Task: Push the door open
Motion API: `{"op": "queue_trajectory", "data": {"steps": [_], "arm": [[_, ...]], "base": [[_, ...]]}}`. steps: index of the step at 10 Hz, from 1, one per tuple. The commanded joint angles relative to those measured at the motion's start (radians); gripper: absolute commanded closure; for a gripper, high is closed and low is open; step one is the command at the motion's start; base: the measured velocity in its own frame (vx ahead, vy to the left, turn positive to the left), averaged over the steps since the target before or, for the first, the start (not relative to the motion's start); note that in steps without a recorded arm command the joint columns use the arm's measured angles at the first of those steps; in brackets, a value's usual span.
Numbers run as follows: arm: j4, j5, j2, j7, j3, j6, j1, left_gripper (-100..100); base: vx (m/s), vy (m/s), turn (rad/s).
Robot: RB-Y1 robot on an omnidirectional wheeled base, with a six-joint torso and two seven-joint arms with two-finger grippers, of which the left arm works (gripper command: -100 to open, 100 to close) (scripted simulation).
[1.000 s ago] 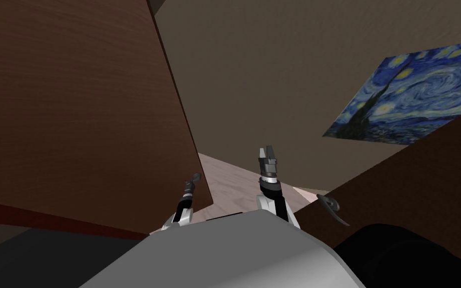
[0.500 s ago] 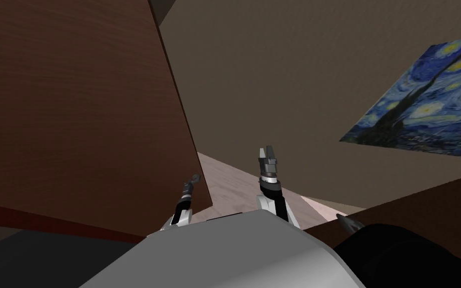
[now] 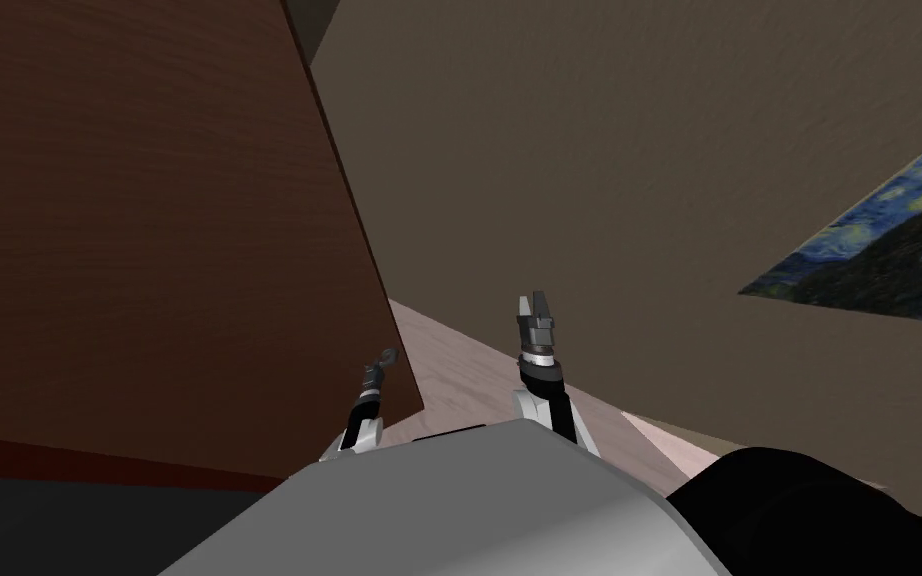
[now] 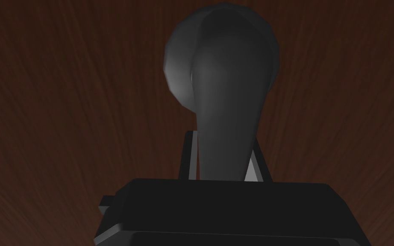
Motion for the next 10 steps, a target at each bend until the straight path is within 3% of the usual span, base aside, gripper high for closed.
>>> {"op": "queue_trajectory", "data": {"steps": [1,8,9,10], "arm": [[0.023,0.001,0.009,-0.003,0.024,-0.015,-0.013,100],[0.017,-0.007,-0.003,-0.014,0.078,-0.011,-0.011,100],[0.02,-0.006,0.001,-0.013,0.076,-0.01,-0.007,100],[0.019,0.005,0.007,-0.02,0.096,-0.011,-0.006,100]], "base": [[0.131,-0.078,0.074],[0.182,-0.071,0.107],[0.07,-0.023,0.043],[0.163,-0.019,0.043]]}}
